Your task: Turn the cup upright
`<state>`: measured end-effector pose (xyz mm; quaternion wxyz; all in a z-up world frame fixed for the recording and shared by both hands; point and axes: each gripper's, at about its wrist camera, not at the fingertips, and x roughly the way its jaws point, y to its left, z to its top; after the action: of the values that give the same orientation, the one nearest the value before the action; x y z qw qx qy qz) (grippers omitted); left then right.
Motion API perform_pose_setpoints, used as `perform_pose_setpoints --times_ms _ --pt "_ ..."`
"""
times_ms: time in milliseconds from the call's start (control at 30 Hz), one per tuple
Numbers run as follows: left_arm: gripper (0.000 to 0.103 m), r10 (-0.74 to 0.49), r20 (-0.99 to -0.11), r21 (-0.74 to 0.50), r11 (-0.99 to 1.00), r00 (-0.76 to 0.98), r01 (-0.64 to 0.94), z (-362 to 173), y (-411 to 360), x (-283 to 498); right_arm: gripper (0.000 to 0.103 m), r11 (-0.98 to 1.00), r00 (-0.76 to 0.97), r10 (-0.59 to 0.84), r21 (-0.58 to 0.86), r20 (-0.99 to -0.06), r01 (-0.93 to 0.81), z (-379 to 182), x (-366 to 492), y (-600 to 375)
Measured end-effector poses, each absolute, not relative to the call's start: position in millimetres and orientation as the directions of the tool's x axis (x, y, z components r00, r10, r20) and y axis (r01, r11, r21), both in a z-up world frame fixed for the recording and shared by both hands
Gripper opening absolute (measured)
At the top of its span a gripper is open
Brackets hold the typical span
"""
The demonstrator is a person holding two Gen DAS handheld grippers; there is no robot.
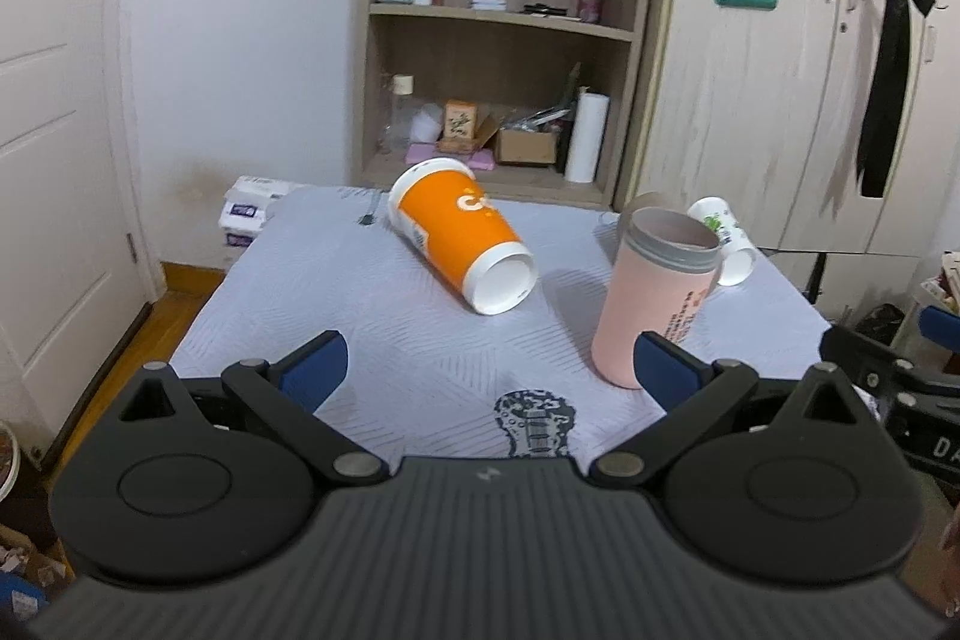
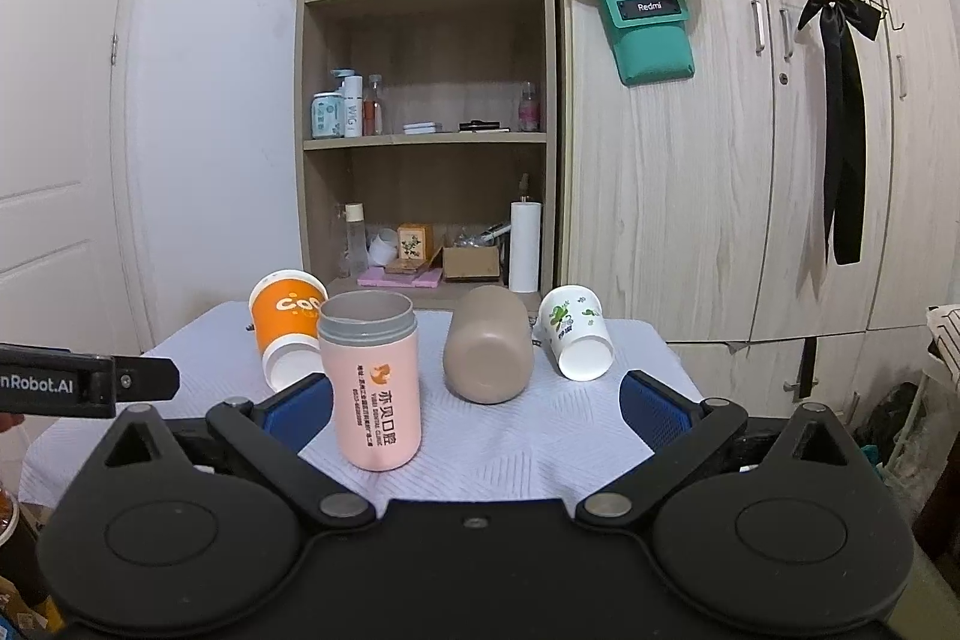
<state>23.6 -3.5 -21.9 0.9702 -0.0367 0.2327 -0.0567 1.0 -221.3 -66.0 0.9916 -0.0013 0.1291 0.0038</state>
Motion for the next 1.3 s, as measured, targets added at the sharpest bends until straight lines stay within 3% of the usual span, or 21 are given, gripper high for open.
perform_pose_setpoints --times_ms 500,1300 --pt "0.103 -0.067 -0.471 0.016 0.996 0.880 0.084 -27.8 -10.0 28.3 0.103 0.999 0.963 -0.017 -0.036 -0.268 0.008 -66.8 -2.1 -216.1" --pt "0.103 -0.006 -0.505 0.044 0.999 0.863 0.032 -33.5 -8.1 32.7 0.103 0.999 0.960 -0.026 -0.040 -0.278 0.015 -68.6 -0.6 -212.7"
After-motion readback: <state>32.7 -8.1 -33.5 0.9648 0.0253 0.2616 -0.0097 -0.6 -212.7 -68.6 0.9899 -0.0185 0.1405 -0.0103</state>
